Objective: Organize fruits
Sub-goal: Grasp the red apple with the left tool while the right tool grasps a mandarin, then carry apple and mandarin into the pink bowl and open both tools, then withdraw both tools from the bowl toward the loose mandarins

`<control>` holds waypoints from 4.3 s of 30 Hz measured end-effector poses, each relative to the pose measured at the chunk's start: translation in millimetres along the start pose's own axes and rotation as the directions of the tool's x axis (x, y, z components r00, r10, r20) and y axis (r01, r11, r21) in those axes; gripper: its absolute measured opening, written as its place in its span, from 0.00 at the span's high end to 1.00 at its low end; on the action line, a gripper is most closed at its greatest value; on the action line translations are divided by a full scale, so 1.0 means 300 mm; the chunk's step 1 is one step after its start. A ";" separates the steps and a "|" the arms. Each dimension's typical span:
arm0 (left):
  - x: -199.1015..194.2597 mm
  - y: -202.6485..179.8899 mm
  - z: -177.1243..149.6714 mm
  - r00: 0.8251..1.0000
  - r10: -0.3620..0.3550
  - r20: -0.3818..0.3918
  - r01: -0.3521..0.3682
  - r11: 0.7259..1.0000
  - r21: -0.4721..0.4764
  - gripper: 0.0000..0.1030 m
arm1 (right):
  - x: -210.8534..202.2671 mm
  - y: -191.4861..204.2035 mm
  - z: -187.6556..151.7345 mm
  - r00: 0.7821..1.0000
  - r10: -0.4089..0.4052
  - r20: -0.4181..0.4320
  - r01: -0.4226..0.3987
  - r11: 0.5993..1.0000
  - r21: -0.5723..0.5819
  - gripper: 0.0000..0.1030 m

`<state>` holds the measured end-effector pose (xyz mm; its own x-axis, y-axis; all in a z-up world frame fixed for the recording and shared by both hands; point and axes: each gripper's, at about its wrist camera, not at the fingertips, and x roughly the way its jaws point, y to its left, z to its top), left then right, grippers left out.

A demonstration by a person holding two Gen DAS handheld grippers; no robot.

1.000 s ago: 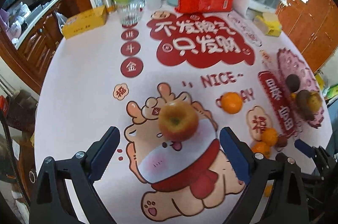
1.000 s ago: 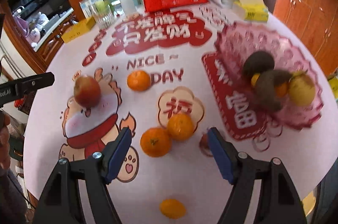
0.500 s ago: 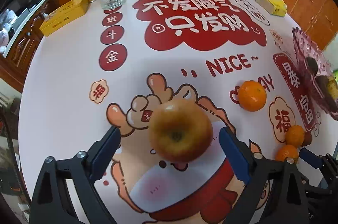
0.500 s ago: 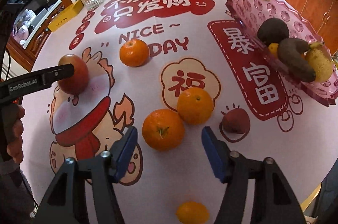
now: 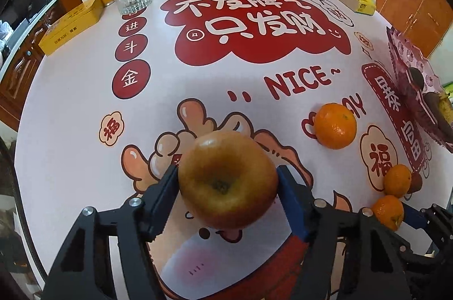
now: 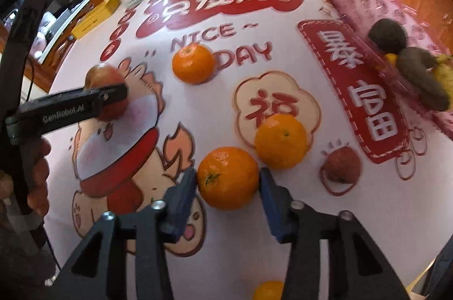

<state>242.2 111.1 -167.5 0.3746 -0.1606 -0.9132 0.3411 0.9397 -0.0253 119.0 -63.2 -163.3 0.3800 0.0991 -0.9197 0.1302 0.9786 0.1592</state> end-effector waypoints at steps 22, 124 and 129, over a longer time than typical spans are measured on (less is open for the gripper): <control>-0.275 -0.264 0.030 0.995 -0.062 0.080 0.053 0.993 0.109 0.36 | -0.400 -0.072 -0.073 0.974 -0.050 0.223 0.068 0.995 -0.074 0.59; -0.444 -0.820 0.096 0.977 0.099 0.191 -0.086 0.994 -0.071 0.10 | -0.535 -0.815 0.189 0.943 0.054 0.328 -0.022 0.995 -0.101 0.39; -0.477 -0.787 0.074 0.974 0.105 0.199 -0.091 0.993 -0.080 0.10 | -0.549 -0.798 0.182 0.940 0.054 0.336 -0.027 0.996 -0.085 0.39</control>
<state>127.1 -94.5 -22.0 0.5721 -0.1177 -0.8117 0.2358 0.9715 0.0253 75.1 -323.8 -30.3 0.6721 0.0858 -0.7354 0.0418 0.9873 0.1534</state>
